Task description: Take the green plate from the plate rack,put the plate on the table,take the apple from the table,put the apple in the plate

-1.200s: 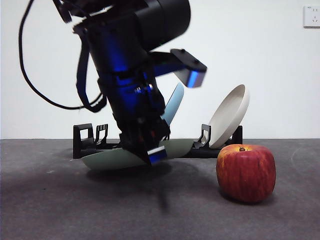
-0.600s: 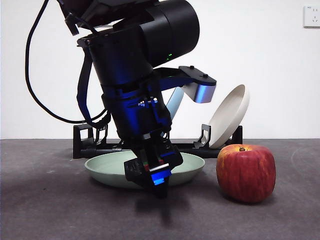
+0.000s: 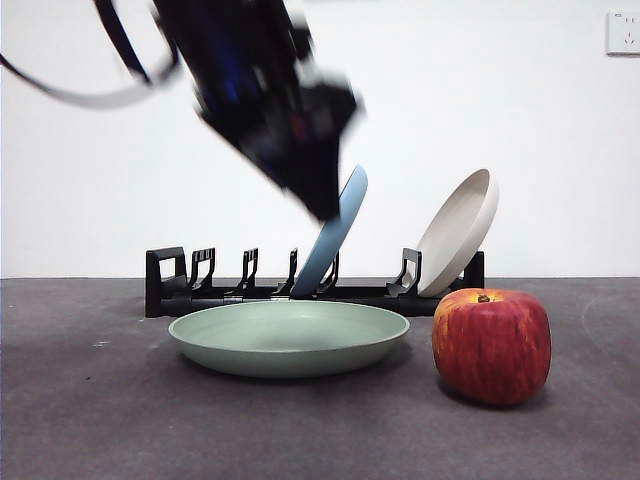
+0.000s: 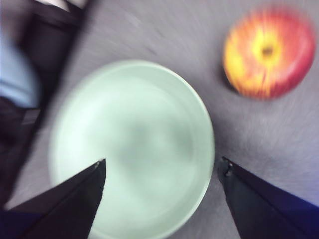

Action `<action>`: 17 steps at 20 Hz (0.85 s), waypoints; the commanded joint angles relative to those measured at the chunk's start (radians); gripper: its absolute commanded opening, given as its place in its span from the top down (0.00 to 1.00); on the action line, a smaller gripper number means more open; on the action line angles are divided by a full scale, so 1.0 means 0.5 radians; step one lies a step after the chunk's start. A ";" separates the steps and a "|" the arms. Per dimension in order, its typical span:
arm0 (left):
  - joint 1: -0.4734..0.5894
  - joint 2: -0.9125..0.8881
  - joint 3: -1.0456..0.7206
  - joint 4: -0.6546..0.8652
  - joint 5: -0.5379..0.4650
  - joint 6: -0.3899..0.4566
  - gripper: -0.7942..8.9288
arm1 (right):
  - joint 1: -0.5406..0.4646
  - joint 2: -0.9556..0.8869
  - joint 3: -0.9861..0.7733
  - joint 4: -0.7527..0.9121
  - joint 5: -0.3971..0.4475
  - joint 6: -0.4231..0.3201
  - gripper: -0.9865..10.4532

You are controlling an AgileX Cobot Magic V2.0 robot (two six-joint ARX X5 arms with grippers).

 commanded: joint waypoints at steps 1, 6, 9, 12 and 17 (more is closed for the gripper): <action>-0.002 -0.308 -0.005 -0.111 0.008 -0.193 0.53 | 0.089 0.162 0.006 0.114 0.134 0.031 0.34; -0.003 -0.906 -0.005 -0.253 0.099 -0.417 0.53 | 0.370 0.603 0.006 0.320 0.475 0.066 0.34; -0.003 -1.135 -0.005 -0.273 0.120 -0.495 0.53 | 0.524 0.860 0.006 0.444 0.639 0.104 0.33; -0.003 -1.227 -0.005 -0.323 0.158 -0.546 0.53 | 0.621 1.014 0.006 0.523 0.738 0.126 0.33; -0.003 -1.255 -0.005 -0.353 0.230 -0.607 0.53 | 0.755 1.221 0.006 0.642 0.911 0.164 0.33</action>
